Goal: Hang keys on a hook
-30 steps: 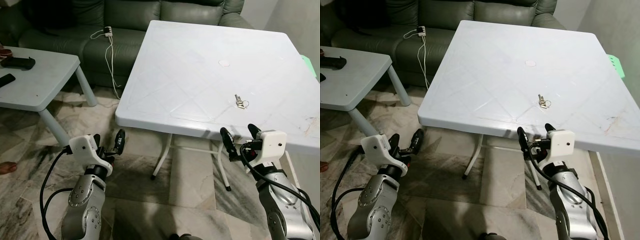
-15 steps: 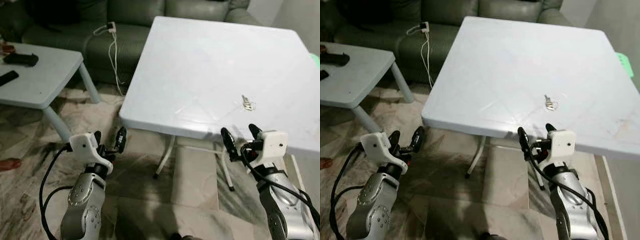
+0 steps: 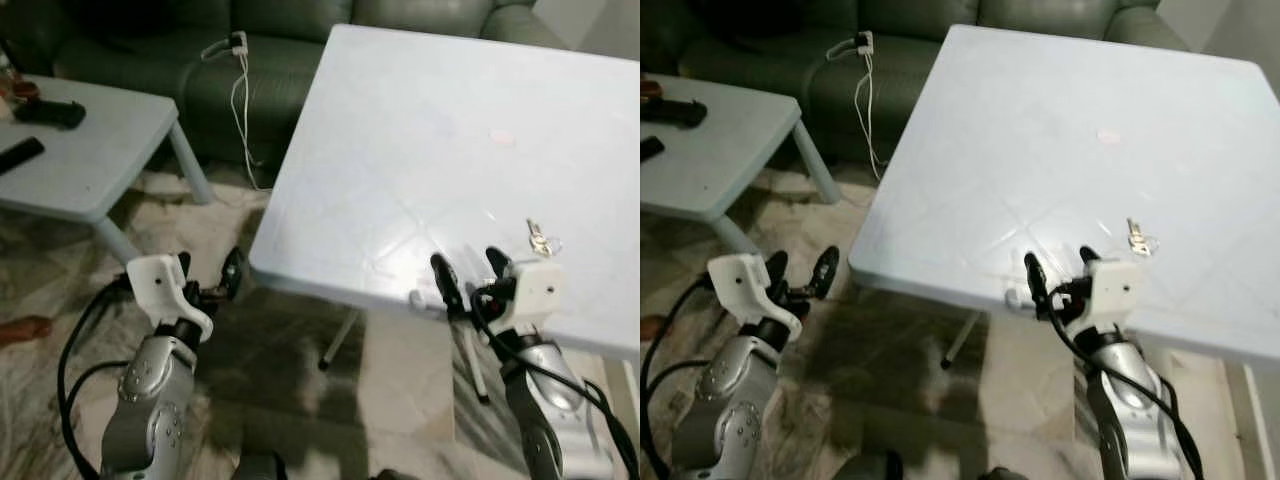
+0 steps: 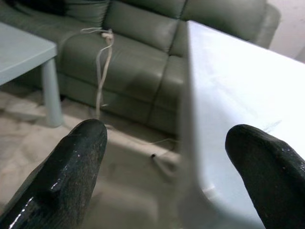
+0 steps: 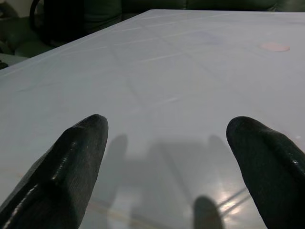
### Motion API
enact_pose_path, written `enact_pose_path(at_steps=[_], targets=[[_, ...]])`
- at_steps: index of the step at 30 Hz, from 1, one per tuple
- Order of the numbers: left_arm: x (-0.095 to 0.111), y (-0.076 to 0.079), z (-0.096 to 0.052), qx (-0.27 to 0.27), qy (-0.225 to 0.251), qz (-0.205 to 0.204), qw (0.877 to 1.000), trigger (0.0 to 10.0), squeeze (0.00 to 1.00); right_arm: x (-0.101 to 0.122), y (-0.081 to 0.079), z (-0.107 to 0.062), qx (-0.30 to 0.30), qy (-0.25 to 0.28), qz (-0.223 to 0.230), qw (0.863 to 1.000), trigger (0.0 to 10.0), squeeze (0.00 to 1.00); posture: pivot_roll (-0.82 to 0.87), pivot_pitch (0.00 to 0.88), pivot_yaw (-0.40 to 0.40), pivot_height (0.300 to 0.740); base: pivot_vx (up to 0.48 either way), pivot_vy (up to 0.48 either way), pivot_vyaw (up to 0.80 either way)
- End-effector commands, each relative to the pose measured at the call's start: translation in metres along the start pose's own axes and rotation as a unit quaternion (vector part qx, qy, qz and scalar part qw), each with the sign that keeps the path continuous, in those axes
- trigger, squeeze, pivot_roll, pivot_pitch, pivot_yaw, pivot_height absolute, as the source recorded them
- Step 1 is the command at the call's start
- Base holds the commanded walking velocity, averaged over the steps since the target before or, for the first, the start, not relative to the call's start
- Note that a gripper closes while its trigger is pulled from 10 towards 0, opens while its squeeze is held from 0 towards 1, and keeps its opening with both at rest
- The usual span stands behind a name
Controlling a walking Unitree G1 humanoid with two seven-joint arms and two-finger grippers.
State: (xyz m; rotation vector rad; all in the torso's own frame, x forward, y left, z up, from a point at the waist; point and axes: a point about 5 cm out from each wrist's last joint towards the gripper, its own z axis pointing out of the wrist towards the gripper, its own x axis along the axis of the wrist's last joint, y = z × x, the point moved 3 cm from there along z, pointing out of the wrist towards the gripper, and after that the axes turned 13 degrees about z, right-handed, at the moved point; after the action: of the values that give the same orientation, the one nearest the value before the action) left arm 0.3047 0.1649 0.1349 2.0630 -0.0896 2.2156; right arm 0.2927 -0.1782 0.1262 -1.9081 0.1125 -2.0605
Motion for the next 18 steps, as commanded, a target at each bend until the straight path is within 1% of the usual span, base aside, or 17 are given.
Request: enact_pose_path(at_steps=[1,2,3,4,6,8,9,10,11,12,13,15,17,18], targets=[[-0.002,0.009,-0.001,-0.012,-0.010,0.001,1.000,10.0,0.00,0.004,0.008,-0.006,-0.014,0.004,-0.009,1.000,10.0,0.00,0.00,0.192,-0.035,0.740,0.000,0.000,0.00],[0.002,0.013,-0.001,-0.021,0.004,-0.010,1.000,10.0,0.00,0.004,0.008,-0.007,-0.015,0.004,-0.008,1.000,10.0,0.00,0.00,0.185,-0.035,0.740,0.000,0.000,0.00],[0.003,0.014,-0.001,-0.024,0.008,-0.010,1.000,10.0,0.00,0.004,0.009,-0.006,-0.015,0.004,-0.008,1.000,10.0,0.00,0.00,0.185,-0.035,0.740,0.000,0.000,0.00],[0.002,0.016,-0.001,-0.029,0.003,0.009,1.000,10.0,0.00,0.005,0.009,-0.006,-0.016,0.004,-0.008,1.000,10.0,0.00,-0.01,0.182,-0.038,0.740,0.000,0.000,0.00],[0.000,0.020,-0.001,-0.038,0.001,0.010,0.999,10.0,0.00,0.005,0.010,-0.006,-0.017,0.004,-0.009,1.000,10.0,0.00,-0.01,0.176,-0.039,0.740,0.000,0.000,0.00],[-0.001,0.023,-0.001,-0.045,-0.003,0.021,0.999,10.0,0.00,0.005,0.011,-0.004,-0.020,0.003,-0.010,1.000,10.0,0.00,-0.01,0.175,-0.039,0.740,0.000,0.000,0.00],[-0.002,0.026,-0.001,-0.054,-0.004,0.034,0.998,10.0,0.00,0.005,0.012,-0.003,-0.022,0.003,-0.009,1.000,10.0,0.00,-0.01,0.166,-0.043,0.740,0.000,0.000,0.00],[-0.002,0.026,-0.001,-0.054,-0.004,0.034,0.998,10.0,0.00,0.005,0.012,-0.003,-0.022,0.003,-0.009,1.000,10.0,0.00,-0.01,0.166,-0.043,0.740,0.000,0.000,0.00],[-0.002,0.032,-0.001,-0.067,-0.004,0.045,0.997,10.0,0.00,0.006,0.012,0.000,-0.023,0.003,-0.008,1.000,10.0,0.00,-0.01,0.166,-0.045,0.740,0.000,0.000,0.00],[0.000,0.036,-0.001,-0.076,0.000,0.045,0.996,10.0,0.00,0.006,0.011,0.002,-0.023,0.004,-0.007,1.000,10.0,0.00,-0.01,0.160,-0.046,0.740,0.000,0.000,0.00],[0.000,0.036,-0.001,-0.076,0.000,0.045,0.996,10.0,0.00,0.006,0.011,0.002,-0.023,0.004,-0.007,1.000,10.0,0.00,-0.01,0.160,-0.046,0.740,0.000,0.000,0.00],[0.003,0.042,0.000,-0.088,0.005,0.046,0.995,10.0,0.00,0.007,0.010,0.004,-0.022,0.004,-0.006,1.000,10.0,0.00,0.00,0.163,-0.050,0.740,0.000,0.000,0.00],[0.006,0.049,0.001,-0.109,0.015,0.063,0.992,10.0,0.00,0.007,0.010,0.007,-0.022,0.004,-0.003,1.000,10.0,0.00,0.00,0.166,-0.053,0.740,0.000,0.000,0.00],[0.009,0.057,0.002,-0.128,0.022,0.076,0.989,10.0,0.00,0.009,0.009,0.009,-0.019,0.005,-0.005,1.000,10.0,0.00,0.00,0.170,-0.055,0.740,0.000,0.000,0.00]])
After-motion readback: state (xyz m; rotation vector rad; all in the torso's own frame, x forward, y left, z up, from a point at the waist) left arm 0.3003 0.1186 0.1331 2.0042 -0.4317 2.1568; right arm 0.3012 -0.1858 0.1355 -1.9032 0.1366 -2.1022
